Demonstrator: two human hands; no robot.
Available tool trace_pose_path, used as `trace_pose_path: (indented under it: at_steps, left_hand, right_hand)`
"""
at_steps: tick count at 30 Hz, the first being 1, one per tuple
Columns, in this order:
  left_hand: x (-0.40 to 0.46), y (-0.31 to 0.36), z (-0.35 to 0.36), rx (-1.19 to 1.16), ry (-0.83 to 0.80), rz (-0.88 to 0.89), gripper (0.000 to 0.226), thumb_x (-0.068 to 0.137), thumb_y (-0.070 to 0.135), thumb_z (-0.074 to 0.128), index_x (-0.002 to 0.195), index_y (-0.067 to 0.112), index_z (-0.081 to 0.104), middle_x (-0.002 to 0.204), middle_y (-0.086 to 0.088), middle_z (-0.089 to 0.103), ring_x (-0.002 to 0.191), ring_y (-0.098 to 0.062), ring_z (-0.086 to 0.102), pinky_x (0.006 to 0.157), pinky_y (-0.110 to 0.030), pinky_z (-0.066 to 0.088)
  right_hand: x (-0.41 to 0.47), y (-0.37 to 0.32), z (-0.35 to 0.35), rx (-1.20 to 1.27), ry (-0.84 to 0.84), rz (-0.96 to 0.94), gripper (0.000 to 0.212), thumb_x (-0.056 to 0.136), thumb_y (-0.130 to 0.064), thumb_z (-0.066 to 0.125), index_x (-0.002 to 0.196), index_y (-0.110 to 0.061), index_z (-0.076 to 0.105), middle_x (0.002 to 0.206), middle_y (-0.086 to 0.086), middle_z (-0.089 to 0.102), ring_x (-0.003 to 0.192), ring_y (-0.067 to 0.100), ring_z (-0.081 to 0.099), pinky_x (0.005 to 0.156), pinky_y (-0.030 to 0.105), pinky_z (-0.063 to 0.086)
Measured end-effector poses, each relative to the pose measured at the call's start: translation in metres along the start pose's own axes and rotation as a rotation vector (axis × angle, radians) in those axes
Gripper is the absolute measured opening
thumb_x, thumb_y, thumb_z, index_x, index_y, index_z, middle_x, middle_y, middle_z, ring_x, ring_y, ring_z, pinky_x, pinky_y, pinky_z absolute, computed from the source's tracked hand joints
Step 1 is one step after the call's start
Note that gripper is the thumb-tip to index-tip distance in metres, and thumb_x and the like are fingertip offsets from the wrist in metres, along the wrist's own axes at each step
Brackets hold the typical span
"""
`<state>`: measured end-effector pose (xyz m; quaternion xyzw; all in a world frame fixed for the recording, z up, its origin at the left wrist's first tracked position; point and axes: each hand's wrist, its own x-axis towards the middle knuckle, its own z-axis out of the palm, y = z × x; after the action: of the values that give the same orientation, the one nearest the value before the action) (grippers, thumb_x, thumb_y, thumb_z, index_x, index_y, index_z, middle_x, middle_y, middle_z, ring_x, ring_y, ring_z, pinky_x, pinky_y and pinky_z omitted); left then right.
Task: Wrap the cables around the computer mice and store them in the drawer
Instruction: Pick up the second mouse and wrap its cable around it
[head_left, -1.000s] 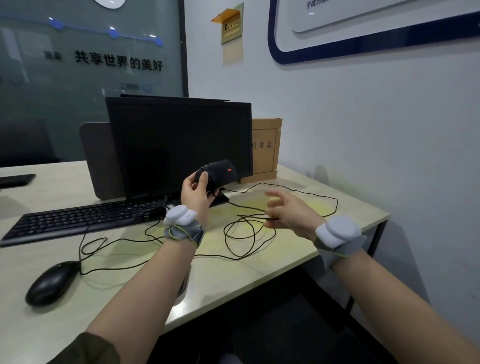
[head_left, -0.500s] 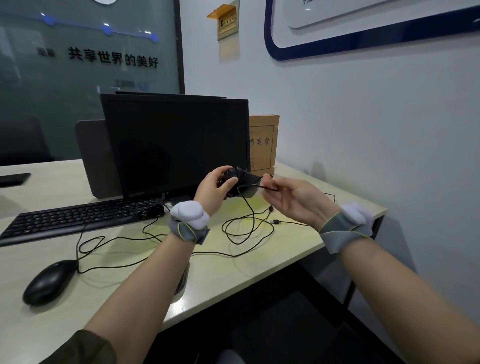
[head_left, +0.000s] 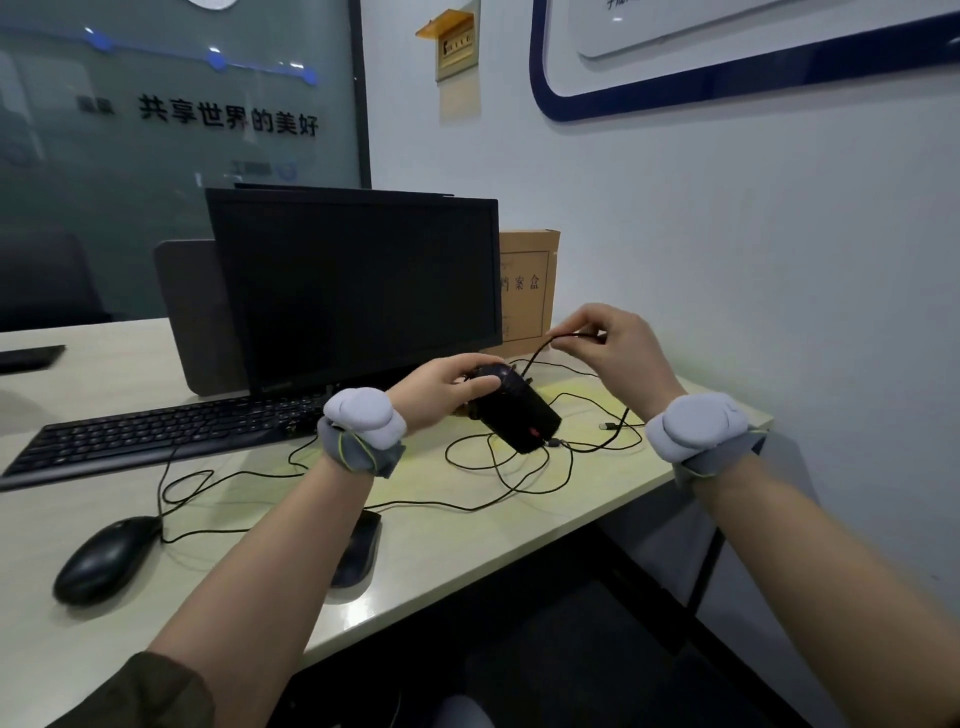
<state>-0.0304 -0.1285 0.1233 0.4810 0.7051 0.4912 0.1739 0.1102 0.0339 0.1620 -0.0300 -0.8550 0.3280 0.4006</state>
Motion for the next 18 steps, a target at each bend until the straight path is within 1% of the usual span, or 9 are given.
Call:
trace_pose_path:
  at_steps: [3, 5, 7, 9, 11, 13, 14, 16, 18]
  left_hand:
    - [-0.006, 0.006, 0.002, -0.523, -0.104, -0.024, 0.02, 0.093, 0.021, 0.046, 0.105, 0.022, 0.062, 0.102, -0.004, 0.063, 0.093, -0.017, 0.061, 0.077, -0.03, 0.057]
    - [-0.005, 0.01, 0.005, -0.676, -0.111, 0.001, 0.025, 0.089, 0.028, 0.046, 0.106, 0.018, 0.062, 0.103, -0.006, 0.06, 0.092, -0.019, 0.058, 0.083, -0.034, 0.054]
    - [-0.003, 0.013, 0.011, -0.741, -0.075, 0.026, 0.025, 0.093, 0.028, 0.042, 0.105, 0.017, 0.06, 0.1, -0.005, 0.057, 0.09, -0.018, 0.054, 0.082, -0.031, 0.05]
    - [0.0, 0.015, 0.017, -0.84, -0.007, 0.056, 0.025, 0.097, 0.026, 0.036, 0.102, 0.018, 0.059, 0.093, -0.002, 0.057, 0.082, -0.014, 0.053, 0.072, -0.025, 0.051]
    - [0.003, 0.016, 0.022, -0.978, 0.071, 0.087, 0.027, 0.098, 0.027, 0.035, 0.105, 0.013, 0.057, 0.093, -0.004, 0.058, 0.082, -0.014, 0.055, 0.07, -0.024, 0.054]
    - [0.009, 0.016, 0.024, -1.068, 0.185, 0.087, 0.024, 0.097, 0.027, 0.039, 0.103, 0.011, 0.056, 0.093, -0.006, 0.059, 0.081, -0.016, 0.059, 0.07, -0.023, 0.056]
    - [0.011, 0.017, 0.024, -1.086, 0.251, 0.08, 0.021, 0.097, 0.026, 0.042, 0.1, 0.011, 0.056, 0.093, -0.006, 0.059, 0.08, -0.016, 0.061, 0.069, -0.023, 0.057]
    - [0.017, 0.014, 0.024, -1.049, 0.381, 0.054, 0.015, 0.094, 0.023, 0.048, 0.099, 0.01, 0.055, 0.094, -0.006, 0.059, 0.082, -0.017, 0.062, 0.065, -0.022, 0.057]
    - [0.02, 0.009, 0.024, -0.927, 0.518, 0.021, 0.022, 0.092, 0.022, 0.053, 0.11, 0.009, 0.053, 0.097, -0.005, 0.059, 0.086, -0.016, 0.061, 0.065, -0.021, 0.054]
  right_hand:
    - [-0.002, 0.004, 0.0, 0.09, 0.006, 0.047, 0.012, 0.08, -0.014, 0.069, 0.08, -0.026, 0.07, 0.079, -0.013, 0.069, 0.075, 0.0, 0.06, 0.071, 0.011, 0.045]
    - [-0.009, 0.004, 0.007, 0.123, -0.056, 0.076, 0.019, 0.084, -0.007, 0.064, 0.083, -0.025, 0.068, 0.082, -0.008, 0.066, 0.076, 0.001, 0.059, 0.071, 0.012, 0.047]
    - [-0.015, 0.003, 0.017, 0.096, -0.124, 0.125, 0.038, 0.084, 0.008, 0.054, 0.073, -0.028, 0.056, 0.074, -0.01, 0.056, 0.065, -0.005, 0.056, 0.063, 0.006, 0.045]
    - [-0.018, 0.001, 0.03, 0.023, -0.18, 0.219, 0.04, 0.087, 0.007, 0.048, 0.061, -0.022, 0.045, 0.06, -0.006, 0.044, 0.051, 0.001, 0.046, 0.053, 0.013, 0.039]
    - [-0.023, -0.001, 0.046, 0.179, -0.293, 0.349, 0.025, 0.094, -0.004, 0.044, 0.072, -0.016, 0.049, 0.056, -0.001, 0.04, 0.044, 0.013, 0.04, 0.047, 0.021, 0.034]
    - [-0.029, -0.004, 0.061, 0.313, -0.421, 0.46, 0.013, 0.098, -0.011, 0.04, 0.094, -0.016, 0.051, 0.057, 0.0, 0.041, 0.04, 0.013, 0.044, 0.044, 0.022, 0.036]
    - [-0.032, -0.006, 0.065, 0.325, -0.482, 0.498, 0.013, 0.098, -0.013, 0.038, 0.1, -0.017, 0.051, 0.057, -0.001, 0.041, 0.038, 0.012, 0.046, 0.044, 0.022, 0.037]
    - [-0.033, -0.01, 0.071, 0.272, -0.545, 0.524, 0.014, 0.098, -0.015, 0.037, 0.103, -0.016, 0.05, 0.057, -0.001, 0.042, 0.036, 0.01, 0.047, 0.042, 0.019, 0.038]
    - [-0.03, -0.018, 0.071, 0.029, -0.545, 0.463, 0.015, 0.095, -0.02, 0.04, 0.102, -0.014, 0.052, 0.058, -0.001, 0.048, 0.04, 0.011, 0.045, 0.04, 0.018, 0.037]
